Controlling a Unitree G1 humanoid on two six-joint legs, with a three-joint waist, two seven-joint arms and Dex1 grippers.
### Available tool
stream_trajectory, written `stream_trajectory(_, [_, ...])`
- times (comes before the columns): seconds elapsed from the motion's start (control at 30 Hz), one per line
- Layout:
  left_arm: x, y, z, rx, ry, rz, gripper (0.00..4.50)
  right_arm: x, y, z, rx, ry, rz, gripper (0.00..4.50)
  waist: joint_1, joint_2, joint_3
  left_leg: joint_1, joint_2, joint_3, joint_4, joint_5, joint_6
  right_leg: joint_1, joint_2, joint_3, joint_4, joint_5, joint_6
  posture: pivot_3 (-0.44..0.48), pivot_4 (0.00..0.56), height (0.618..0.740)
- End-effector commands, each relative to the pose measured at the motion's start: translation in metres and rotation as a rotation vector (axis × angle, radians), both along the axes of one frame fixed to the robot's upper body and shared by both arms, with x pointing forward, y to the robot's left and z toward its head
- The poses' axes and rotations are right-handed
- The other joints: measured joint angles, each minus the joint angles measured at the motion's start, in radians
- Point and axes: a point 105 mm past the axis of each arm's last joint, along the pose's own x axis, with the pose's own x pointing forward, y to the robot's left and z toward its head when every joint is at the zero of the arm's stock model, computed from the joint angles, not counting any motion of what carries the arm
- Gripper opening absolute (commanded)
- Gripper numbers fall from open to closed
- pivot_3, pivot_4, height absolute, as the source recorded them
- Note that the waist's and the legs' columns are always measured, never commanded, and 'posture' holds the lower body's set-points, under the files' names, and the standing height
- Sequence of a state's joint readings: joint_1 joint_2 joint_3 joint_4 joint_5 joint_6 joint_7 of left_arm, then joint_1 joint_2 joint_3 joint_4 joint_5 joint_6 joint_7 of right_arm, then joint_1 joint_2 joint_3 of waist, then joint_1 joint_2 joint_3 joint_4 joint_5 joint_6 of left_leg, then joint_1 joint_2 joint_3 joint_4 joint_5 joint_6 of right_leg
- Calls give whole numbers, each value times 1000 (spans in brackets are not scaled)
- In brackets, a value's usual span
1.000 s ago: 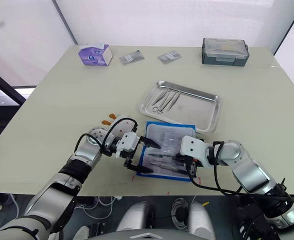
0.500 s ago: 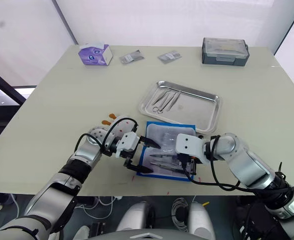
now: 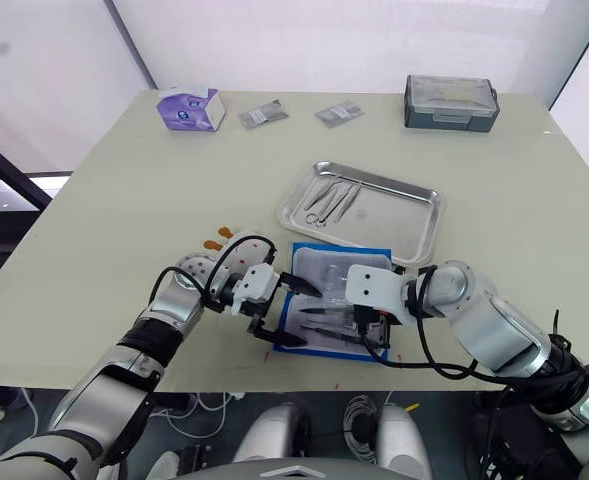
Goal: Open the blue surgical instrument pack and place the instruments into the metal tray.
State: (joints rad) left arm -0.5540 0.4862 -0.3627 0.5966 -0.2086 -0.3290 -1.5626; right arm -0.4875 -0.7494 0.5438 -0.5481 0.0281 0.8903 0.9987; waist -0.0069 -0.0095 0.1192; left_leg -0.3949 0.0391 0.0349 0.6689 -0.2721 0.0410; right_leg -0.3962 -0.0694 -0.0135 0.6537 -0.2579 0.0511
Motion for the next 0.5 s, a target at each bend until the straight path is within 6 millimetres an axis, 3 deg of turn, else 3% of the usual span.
stream_trajectory(0.03, [-23,15,-42,174,137,-32,4500,-2,5,15,14,-55,45,59,0,0,0,0,0,0,0,0,0,0,0,0,0,0,0,0,150,727])
stream_trajectory(0.5, [-24,15,-43,174,139,-32,4500,-3,-10,21,2,-60,28,59,-1,0,0,0,0,0,0,0,0,0,0,0,0,0,0,0,150,727])
